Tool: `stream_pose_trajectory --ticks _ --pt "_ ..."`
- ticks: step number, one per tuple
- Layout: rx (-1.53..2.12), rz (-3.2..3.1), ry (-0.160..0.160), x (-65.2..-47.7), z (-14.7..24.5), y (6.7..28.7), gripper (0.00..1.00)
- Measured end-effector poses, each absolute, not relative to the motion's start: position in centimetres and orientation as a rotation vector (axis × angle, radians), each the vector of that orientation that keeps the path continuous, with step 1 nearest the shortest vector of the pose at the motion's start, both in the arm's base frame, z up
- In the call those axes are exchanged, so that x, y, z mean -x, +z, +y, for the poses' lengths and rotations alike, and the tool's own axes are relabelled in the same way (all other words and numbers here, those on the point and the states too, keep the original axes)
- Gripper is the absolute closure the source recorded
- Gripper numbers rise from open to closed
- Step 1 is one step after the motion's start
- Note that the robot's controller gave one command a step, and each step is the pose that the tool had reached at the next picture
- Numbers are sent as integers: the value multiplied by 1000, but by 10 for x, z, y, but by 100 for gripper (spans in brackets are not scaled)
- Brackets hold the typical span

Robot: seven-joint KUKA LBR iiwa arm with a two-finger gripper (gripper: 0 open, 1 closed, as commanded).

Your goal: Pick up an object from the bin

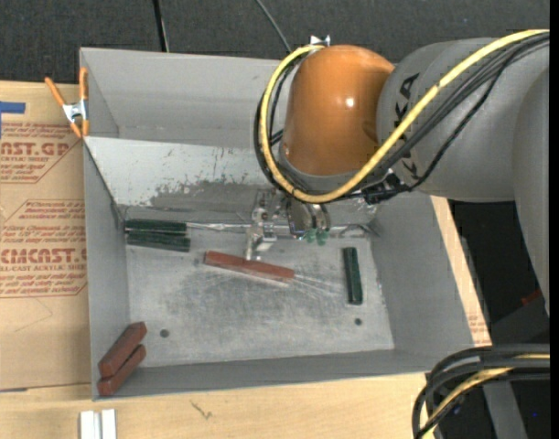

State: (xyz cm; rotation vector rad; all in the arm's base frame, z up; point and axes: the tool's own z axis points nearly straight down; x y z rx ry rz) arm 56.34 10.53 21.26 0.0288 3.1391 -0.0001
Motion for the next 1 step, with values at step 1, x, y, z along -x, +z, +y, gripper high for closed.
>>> stream_pose_trajectory --ticks 1 --pt "419 3116 1 -573 101 161 0"
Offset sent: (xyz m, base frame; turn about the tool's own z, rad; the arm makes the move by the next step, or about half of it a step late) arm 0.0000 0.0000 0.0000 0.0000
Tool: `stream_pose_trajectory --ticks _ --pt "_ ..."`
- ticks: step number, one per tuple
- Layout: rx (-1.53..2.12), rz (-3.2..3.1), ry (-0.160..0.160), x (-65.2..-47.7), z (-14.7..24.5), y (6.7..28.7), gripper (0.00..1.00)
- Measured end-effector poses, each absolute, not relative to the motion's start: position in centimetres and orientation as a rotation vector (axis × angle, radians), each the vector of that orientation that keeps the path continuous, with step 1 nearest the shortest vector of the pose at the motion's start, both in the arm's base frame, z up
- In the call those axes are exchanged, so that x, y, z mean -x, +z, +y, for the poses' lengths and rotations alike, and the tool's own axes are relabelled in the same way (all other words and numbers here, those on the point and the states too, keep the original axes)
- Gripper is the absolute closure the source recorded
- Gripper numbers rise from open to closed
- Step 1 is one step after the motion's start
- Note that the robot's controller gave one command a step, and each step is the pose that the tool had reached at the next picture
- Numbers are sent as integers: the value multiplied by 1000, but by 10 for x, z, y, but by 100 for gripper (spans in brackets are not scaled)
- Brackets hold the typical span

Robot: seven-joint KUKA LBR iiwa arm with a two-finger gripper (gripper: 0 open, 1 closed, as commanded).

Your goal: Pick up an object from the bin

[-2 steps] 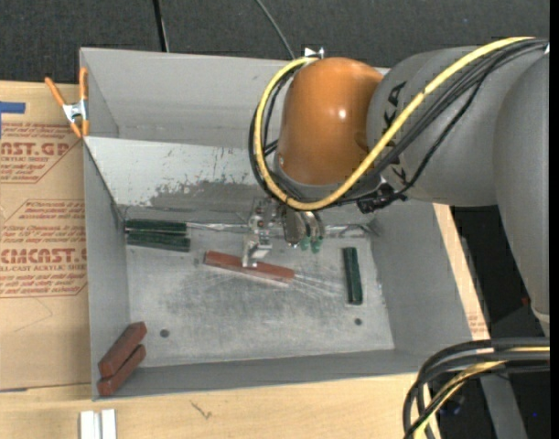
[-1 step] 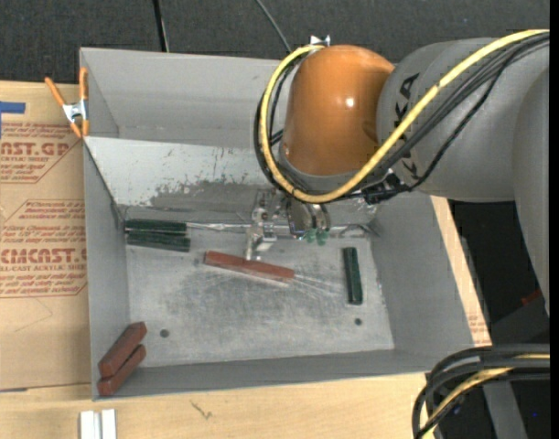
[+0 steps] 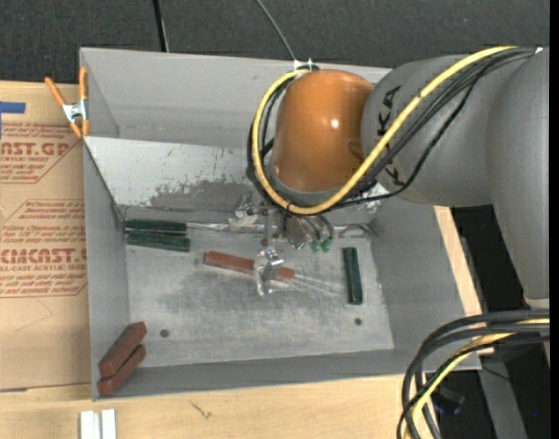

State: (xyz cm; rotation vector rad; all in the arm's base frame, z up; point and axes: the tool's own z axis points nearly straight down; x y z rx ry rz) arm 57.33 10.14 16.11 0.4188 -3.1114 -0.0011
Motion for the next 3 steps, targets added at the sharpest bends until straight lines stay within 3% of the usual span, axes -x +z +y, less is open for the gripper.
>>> stream_pose_trajectory --ticks 2,3 --pt "-423 -3116 -2 -576 103 161 0" --pt "-684 -3069 -1 -562 128 120 0"
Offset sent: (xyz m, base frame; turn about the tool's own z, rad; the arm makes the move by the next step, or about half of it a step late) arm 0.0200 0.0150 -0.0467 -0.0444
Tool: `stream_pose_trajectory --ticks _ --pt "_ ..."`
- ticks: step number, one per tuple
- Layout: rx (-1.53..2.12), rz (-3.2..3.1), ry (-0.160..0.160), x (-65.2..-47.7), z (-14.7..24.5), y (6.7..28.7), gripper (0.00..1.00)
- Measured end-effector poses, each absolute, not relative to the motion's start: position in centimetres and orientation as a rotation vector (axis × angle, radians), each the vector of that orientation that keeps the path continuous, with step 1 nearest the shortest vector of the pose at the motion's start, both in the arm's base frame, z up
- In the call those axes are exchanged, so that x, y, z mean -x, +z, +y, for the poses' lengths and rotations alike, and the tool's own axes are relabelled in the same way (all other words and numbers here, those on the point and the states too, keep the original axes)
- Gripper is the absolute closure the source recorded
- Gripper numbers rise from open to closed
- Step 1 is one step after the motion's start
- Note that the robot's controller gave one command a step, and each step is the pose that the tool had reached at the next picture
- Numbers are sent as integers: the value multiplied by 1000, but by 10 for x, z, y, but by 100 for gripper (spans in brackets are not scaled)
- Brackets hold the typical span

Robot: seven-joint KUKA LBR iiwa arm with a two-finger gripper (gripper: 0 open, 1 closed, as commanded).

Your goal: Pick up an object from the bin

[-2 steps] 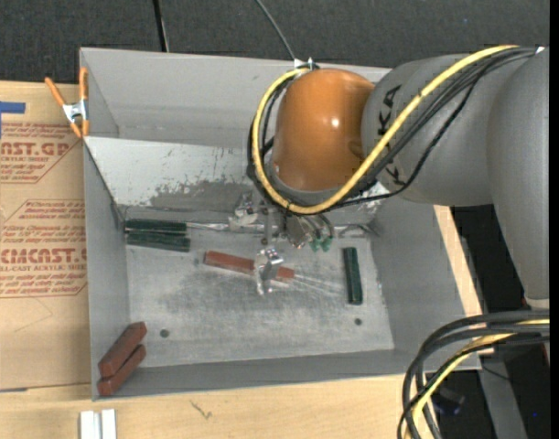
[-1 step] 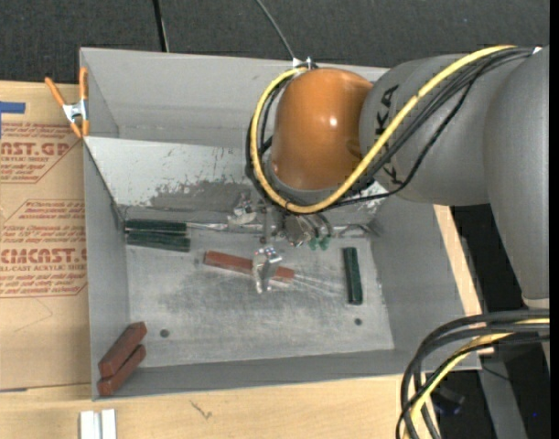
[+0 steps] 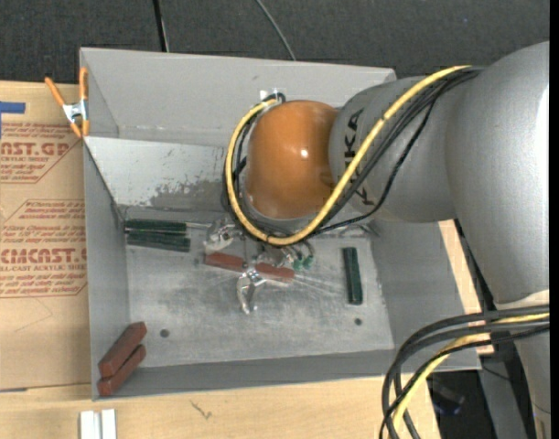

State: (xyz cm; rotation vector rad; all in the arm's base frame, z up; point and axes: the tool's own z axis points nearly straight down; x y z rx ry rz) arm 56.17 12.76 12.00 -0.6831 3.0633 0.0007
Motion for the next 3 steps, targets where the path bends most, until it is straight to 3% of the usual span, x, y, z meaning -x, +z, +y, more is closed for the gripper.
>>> stream_pose_trajectory --ticks 1,2,3 --pt "153 3130 9 -593 63 76 100" --pt "152 3130 10 -593 63 76 100" --pt "236 3133 0 -573 64 279 100"
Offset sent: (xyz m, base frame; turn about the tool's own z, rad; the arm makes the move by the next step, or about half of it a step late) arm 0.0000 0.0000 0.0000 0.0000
